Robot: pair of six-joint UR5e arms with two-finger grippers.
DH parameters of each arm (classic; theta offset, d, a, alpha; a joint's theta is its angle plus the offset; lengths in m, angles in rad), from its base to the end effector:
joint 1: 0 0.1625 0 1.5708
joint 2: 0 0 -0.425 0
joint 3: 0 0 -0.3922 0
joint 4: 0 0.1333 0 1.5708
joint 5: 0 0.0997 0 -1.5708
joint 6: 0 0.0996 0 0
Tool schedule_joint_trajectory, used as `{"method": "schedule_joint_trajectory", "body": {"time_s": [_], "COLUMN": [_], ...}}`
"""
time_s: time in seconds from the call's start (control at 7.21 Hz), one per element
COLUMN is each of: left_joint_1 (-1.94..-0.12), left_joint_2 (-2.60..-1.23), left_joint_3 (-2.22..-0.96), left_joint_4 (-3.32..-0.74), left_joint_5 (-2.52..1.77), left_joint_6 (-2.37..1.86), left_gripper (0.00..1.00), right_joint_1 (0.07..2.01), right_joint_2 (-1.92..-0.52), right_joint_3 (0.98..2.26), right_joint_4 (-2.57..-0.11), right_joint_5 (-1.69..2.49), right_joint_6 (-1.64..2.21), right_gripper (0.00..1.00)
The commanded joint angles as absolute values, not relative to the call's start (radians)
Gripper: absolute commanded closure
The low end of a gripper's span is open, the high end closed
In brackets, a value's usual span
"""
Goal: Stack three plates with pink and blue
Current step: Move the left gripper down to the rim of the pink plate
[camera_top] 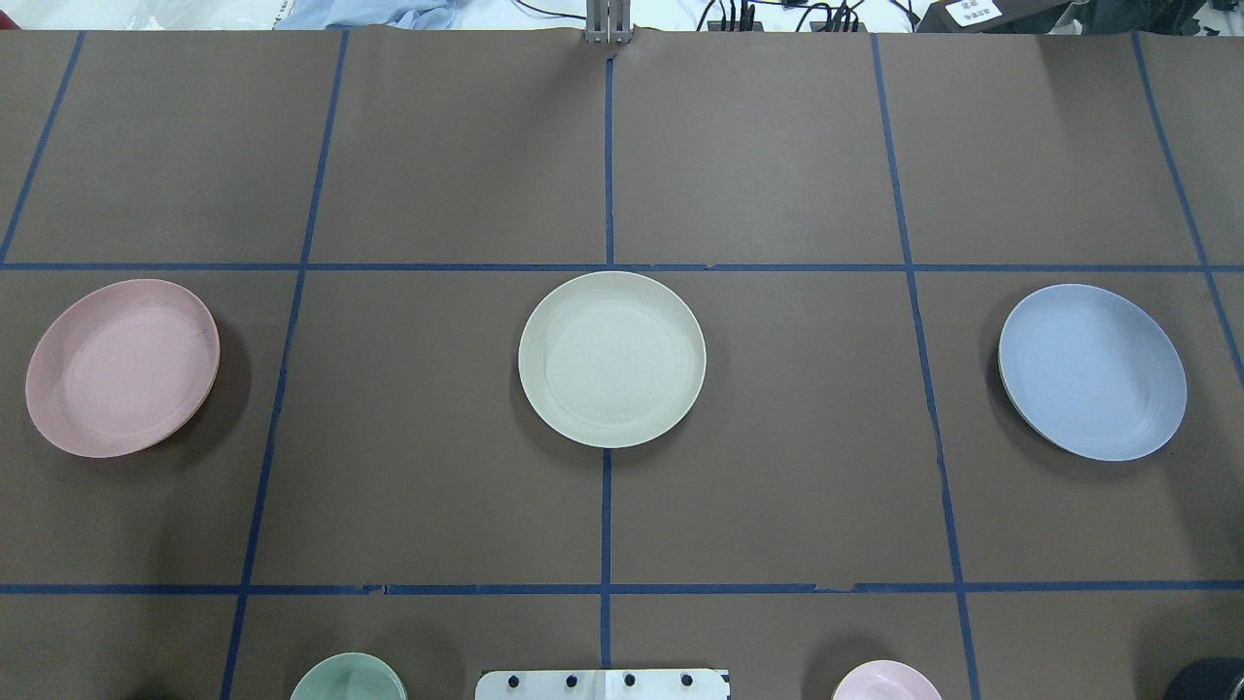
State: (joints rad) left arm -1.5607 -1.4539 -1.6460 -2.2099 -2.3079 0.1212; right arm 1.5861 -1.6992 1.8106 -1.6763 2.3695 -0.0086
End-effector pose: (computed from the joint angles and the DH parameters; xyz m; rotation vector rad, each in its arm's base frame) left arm -0.0616 -0.4669 0.6058 0.6105 0.6840 0.3420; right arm 0.0686 -0.4345 0.6093 0.0151 -0.7986 0.0040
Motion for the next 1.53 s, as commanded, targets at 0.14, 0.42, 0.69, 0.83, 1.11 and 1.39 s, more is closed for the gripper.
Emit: {"method": "schedule_joint_trajectory", "body": {"time_s": [0.14, 0.42, 0.69, 0.83, 1.11, 1.39], "left_joint_1": [-1.566, -1.562, -1.536, -1.455, -1.285, -1.180], "left_joint_2": [-1.485, -1.632, -1.602, -1.560, -1.475, -1.396], "left_joint_3": [-1.554, -1.490, -1.493, -1.493, -1.491, -1.490], "left_joint_4": [-2.439, -2.494, -2.601, -2.634, -2.757, -2.862], "left_joint_5": [-2.471, -2.471, -2.476, -2.477, -2.305, -2.141], "left_joint_6": [0.088, -0.030, -0.144, -0.281, -0.528, -0.658], "left_gripper": [0.00, 0.00, 0.00, 0.00, 0.00, 0.00], "right_joint_1": [1.586, 1.586, 1.586, 1.585, 1.585, 1.585], "right_joint_2": [-1.657, -1.644, -1.652, -1.654, -1.663, -1.670], "right_joint_3": [1.871, 1.888, 1.879, 1.881, 1.881, 1.879], "right_joint_4": [-1.675, -1.601, -1.522, -1.522, -1.520, -1.520], "right_joint_5": [2.361, 2.352, 2.365, 2.365, 2.364, 2.362], "right_joint_6": [-0.012, -0.008, -0.005, -0.005, -0.006, -0.006], "right_gripper": [0.00, 0.00, 0.00, 0.00, 0.00, 0.00]}}
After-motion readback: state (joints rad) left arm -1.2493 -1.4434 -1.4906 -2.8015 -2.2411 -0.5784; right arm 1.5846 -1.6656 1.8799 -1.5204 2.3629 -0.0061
